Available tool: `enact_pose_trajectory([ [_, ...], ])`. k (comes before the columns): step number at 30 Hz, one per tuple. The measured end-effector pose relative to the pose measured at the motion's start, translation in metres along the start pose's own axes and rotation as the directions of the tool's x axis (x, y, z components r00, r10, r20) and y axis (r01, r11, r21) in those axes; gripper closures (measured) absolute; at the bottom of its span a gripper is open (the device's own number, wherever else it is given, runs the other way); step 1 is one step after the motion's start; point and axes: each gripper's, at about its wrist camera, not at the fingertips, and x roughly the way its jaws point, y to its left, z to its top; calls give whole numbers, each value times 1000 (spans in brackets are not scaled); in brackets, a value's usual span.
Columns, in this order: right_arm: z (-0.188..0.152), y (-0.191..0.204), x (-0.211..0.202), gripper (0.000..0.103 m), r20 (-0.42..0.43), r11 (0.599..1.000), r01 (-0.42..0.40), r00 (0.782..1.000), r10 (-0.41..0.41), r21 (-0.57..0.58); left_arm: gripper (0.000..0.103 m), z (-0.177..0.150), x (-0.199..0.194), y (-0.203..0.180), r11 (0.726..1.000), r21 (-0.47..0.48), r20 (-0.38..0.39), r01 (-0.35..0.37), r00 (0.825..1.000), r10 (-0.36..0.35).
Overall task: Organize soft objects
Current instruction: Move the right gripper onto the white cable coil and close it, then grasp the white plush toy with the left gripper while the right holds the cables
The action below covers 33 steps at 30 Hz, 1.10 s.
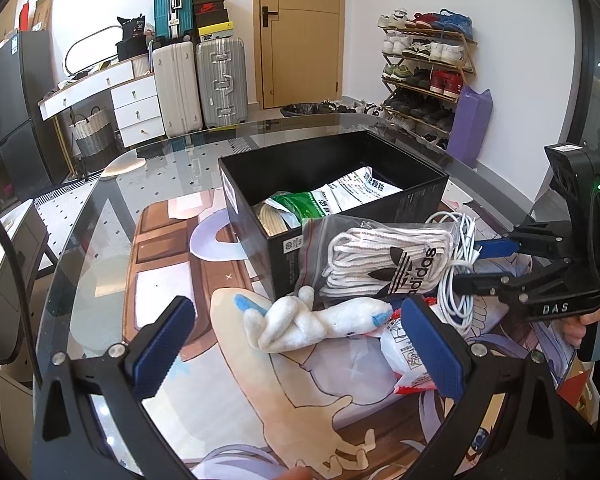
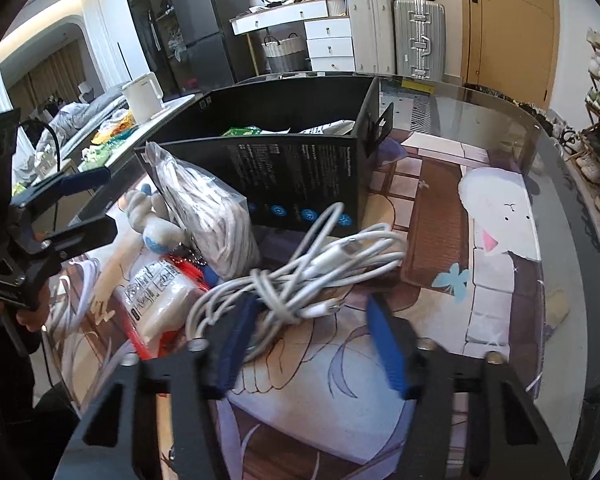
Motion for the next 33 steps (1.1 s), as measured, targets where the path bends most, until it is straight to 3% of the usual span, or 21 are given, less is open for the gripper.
enact_pose_trajectory([
  [6, -1, -2, -7, 72, 21, 1000, -10, 1000, 9, 3, 0, 0, -1, 0, 1000, -2, 1, -1, 1000, 1],
  [18, 5, -12, -40, 73, 113, 1000, 20, 993, -22, 18, 0, -1, 1, 6, 1000, -16, -13, 3, 1000, -3],
  [22, 8, -12, -53, 73, 150, 999, 26, 988, -29, 21, 0, -2, 5, 10, 998, -42, -30, 38, 999, -40],
  [25, 9, -12, -59, 73, 165, 999, 27, 986, -30, 22, 0, -3, 11, 12, 991, -92, -50, 101, 993, -105],
  [33, 10, -11, -65, 73, 177, 999, 27, 984, -30, 23, 0, -5, 26, 4, 980, -142, -90, 136, 985, -149],
])
